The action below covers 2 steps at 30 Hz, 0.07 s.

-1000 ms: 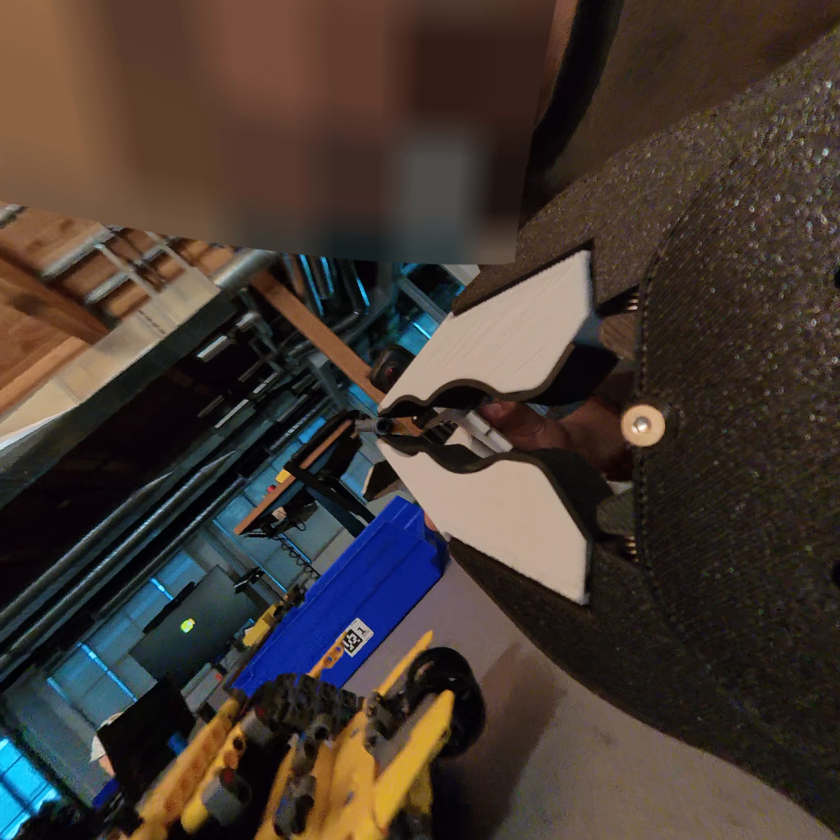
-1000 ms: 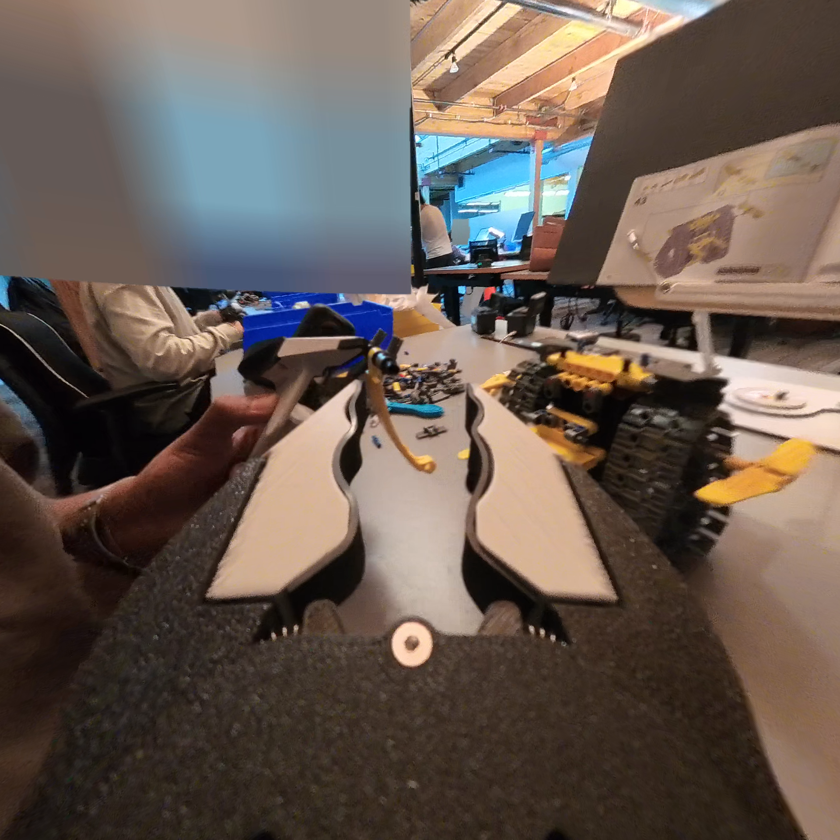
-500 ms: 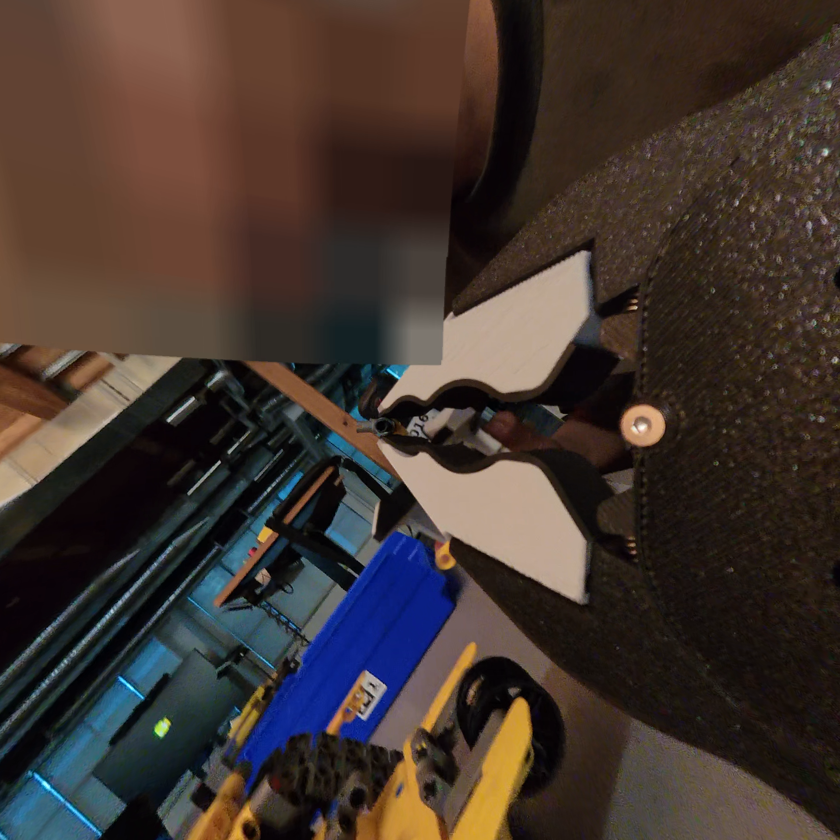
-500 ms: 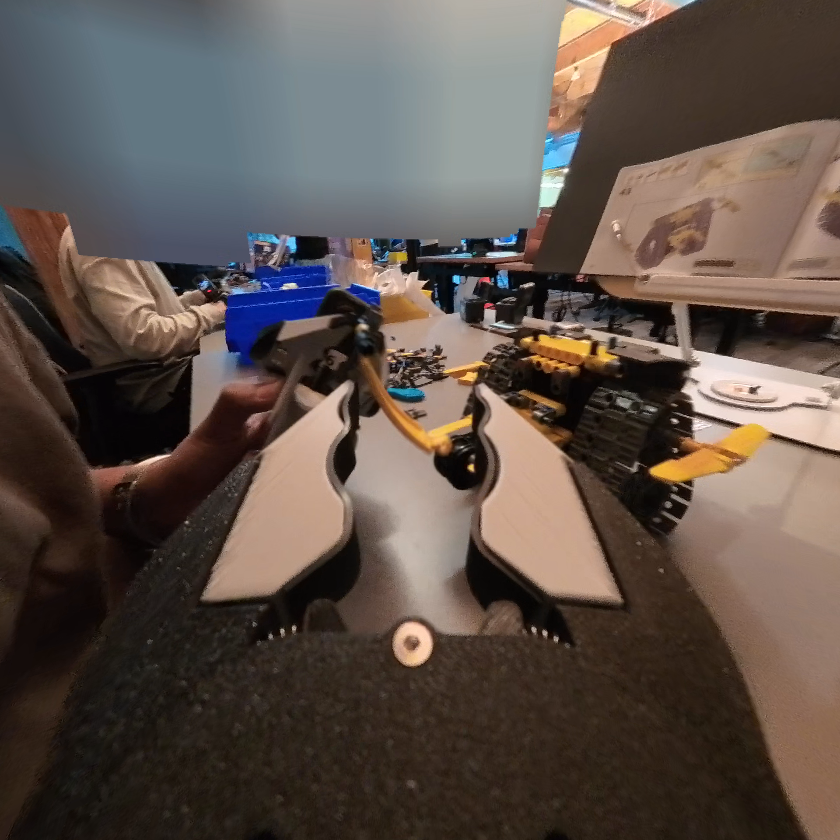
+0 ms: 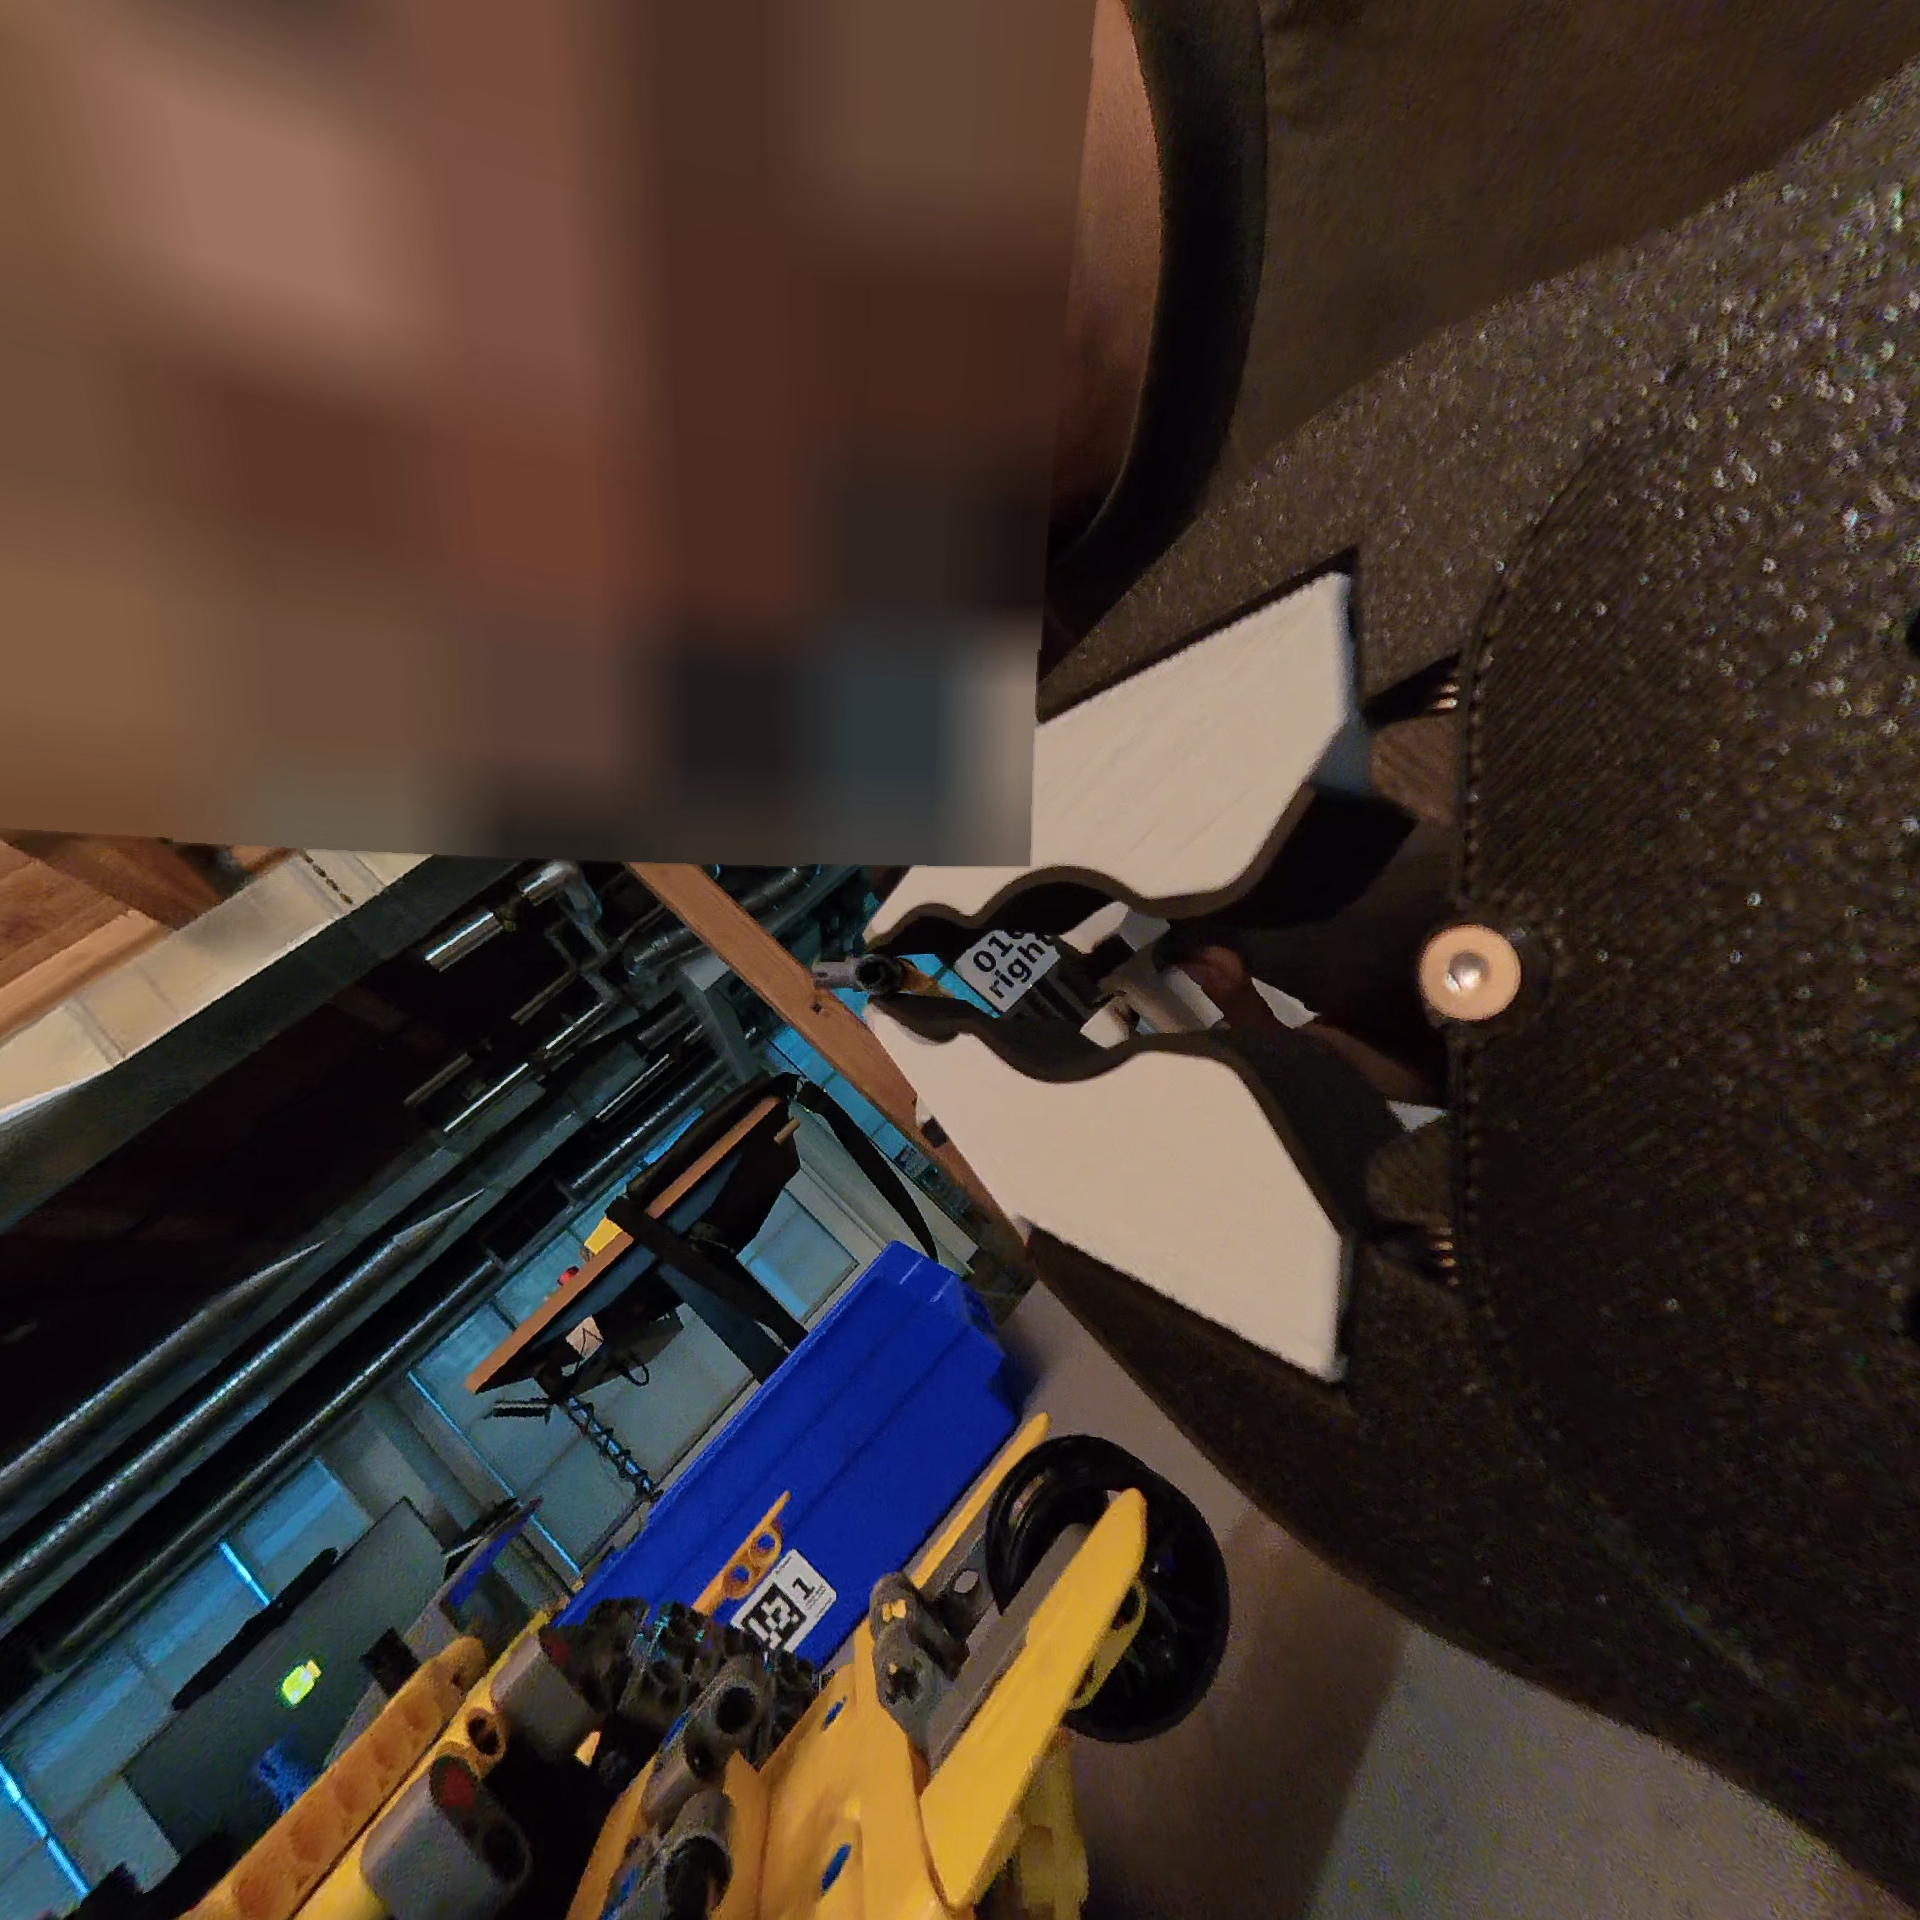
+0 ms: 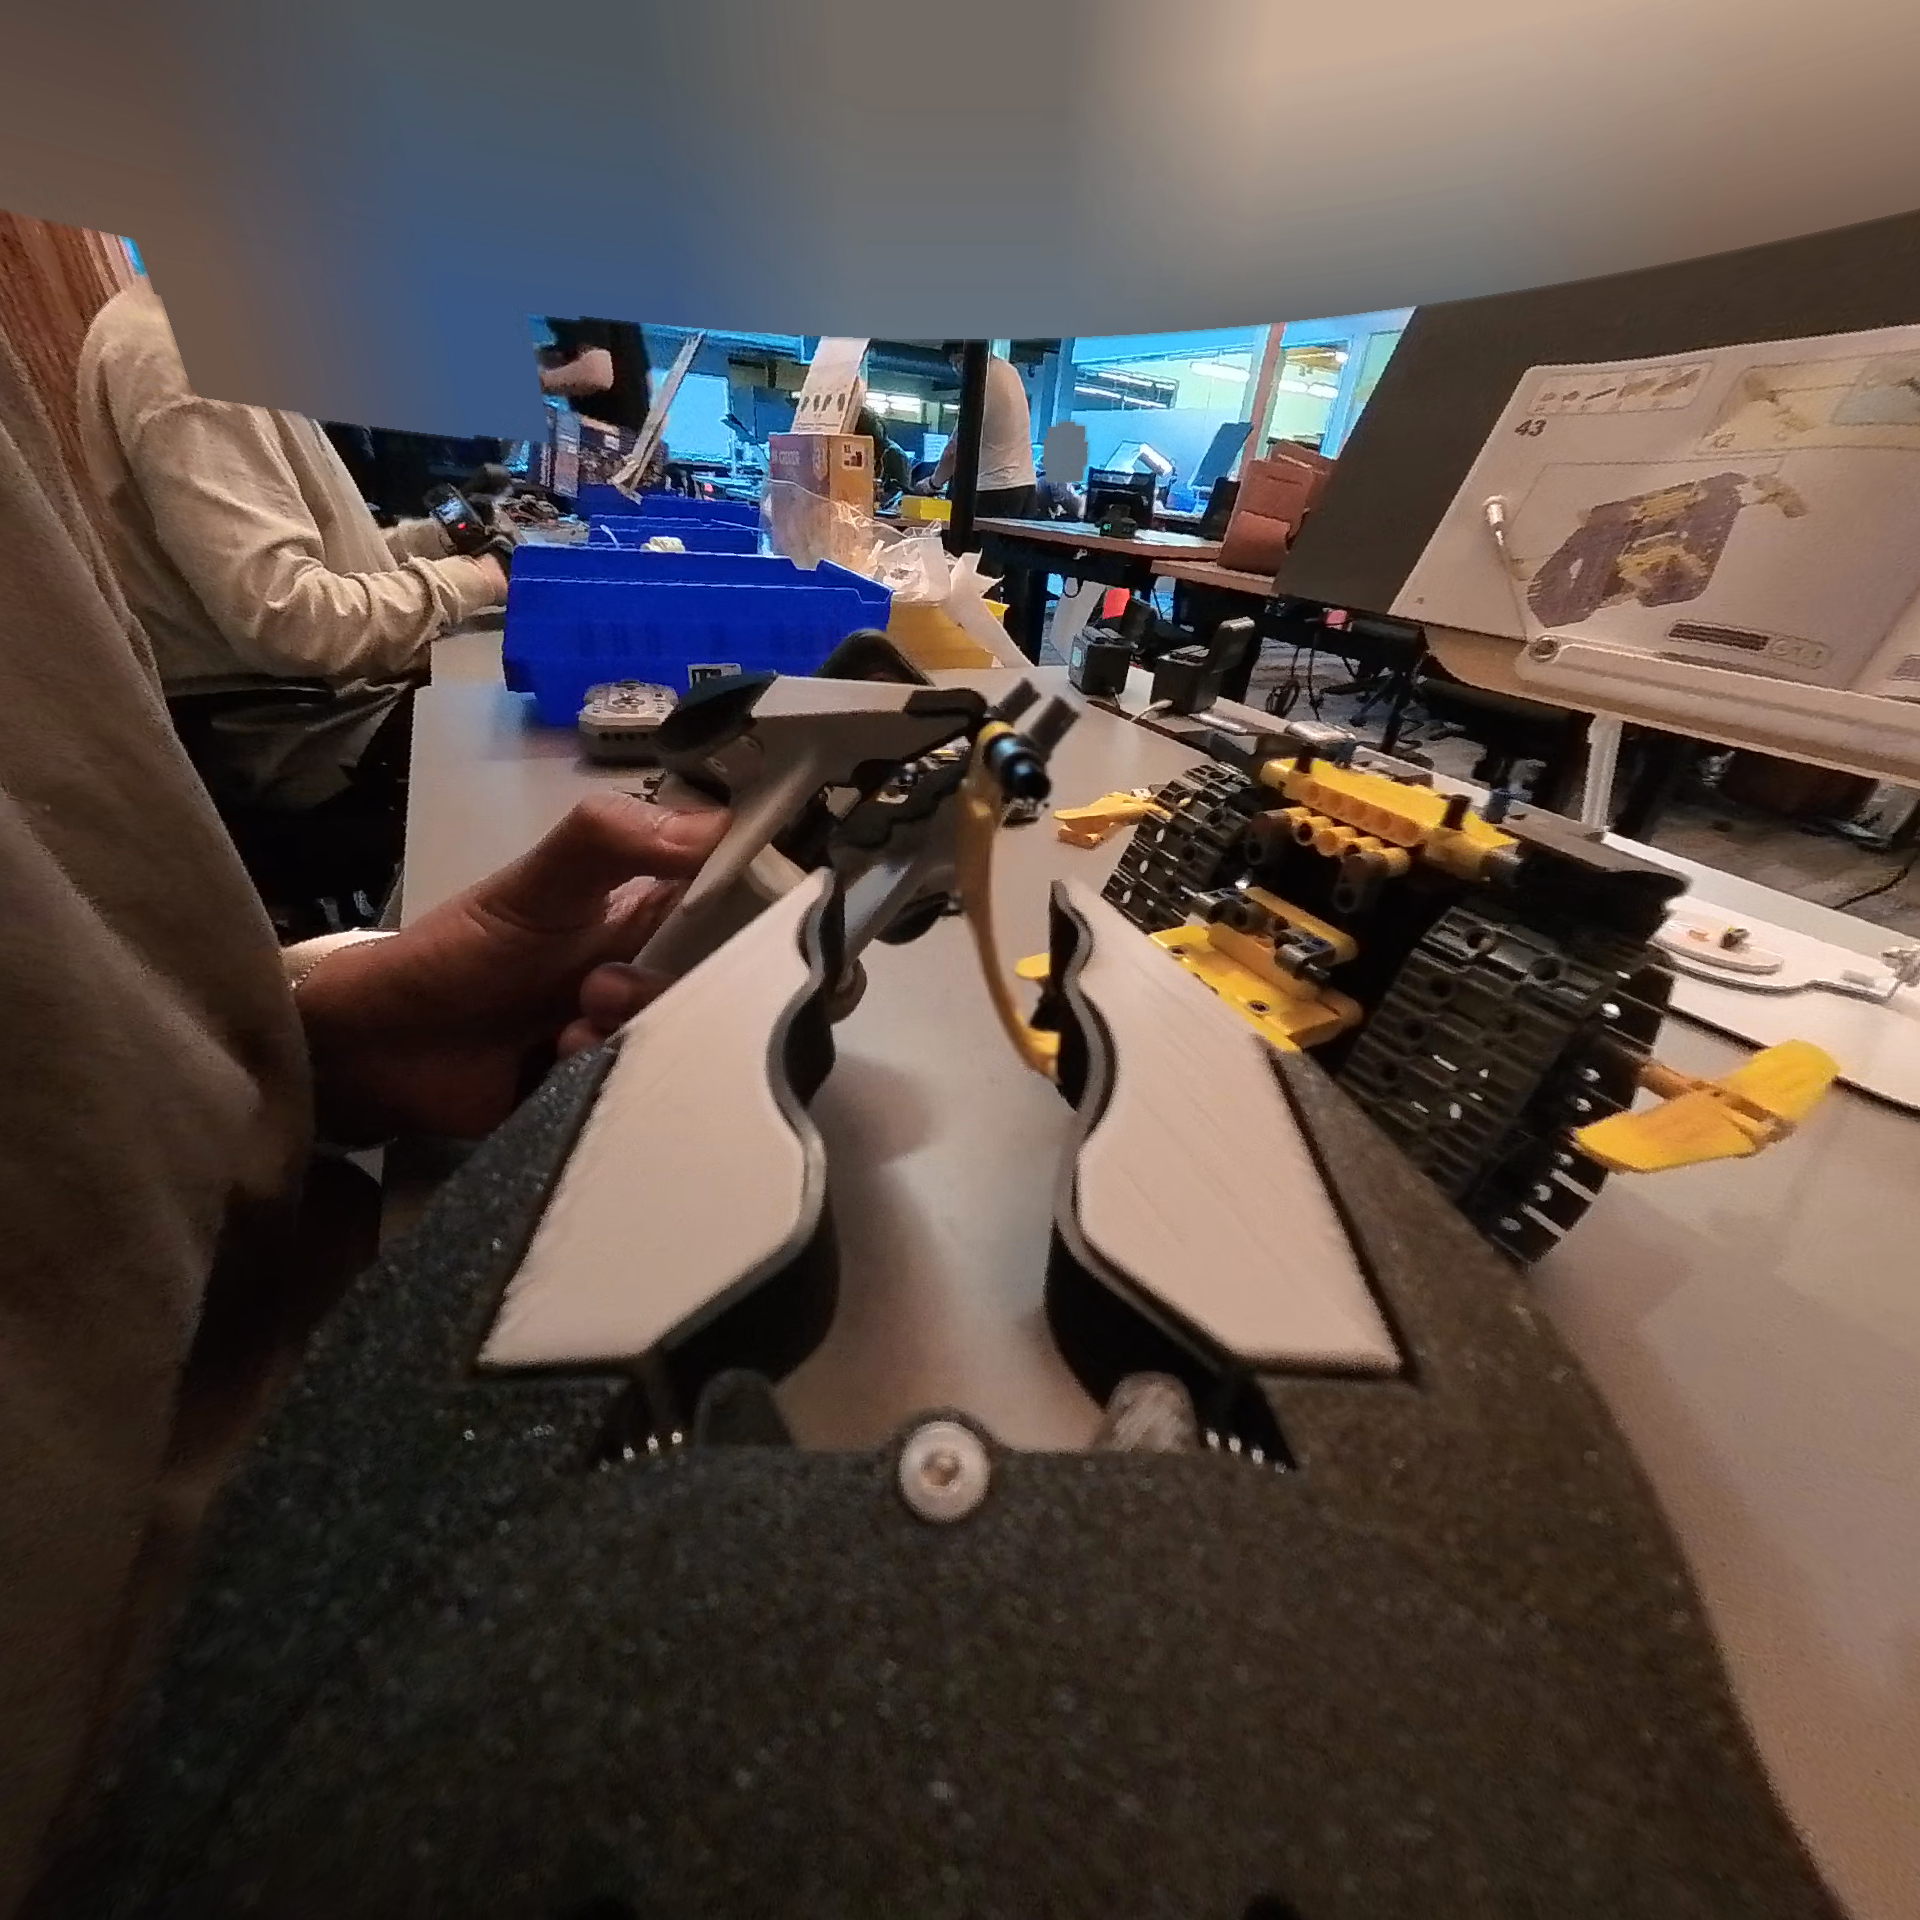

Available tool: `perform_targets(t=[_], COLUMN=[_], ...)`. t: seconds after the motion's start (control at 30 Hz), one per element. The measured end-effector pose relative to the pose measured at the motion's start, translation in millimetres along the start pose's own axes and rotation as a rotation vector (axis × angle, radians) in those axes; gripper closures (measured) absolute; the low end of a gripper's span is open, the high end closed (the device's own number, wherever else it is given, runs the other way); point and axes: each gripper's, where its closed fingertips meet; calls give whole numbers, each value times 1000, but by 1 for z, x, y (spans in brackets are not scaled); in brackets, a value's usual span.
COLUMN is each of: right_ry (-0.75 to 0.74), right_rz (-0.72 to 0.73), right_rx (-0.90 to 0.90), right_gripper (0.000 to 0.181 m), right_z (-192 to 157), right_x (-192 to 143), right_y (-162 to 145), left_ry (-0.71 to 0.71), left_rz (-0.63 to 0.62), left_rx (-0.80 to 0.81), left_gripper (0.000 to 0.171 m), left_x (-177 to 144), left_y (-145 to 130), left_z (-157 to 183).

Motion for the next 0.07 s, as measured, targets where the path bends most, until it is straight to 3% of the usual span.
perform_targets(t=[0.07], right_ry=[2], right_rz=[7], right_rx=[10], right_gripper=[142], right_z=[1], right_x=[-1], right_y=[1], left_ry=[1], left_rz=[0], left_rx=[3], left_gripper=[166], left_x=[0], left_y=[0], left_z=[0])
Point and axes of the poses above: each gripper's, where its closed fingertips meet, x out along the fingers, y out of its top, z = x × y across the jaws, and after that the axes turned 11 degrees about x, right-handed
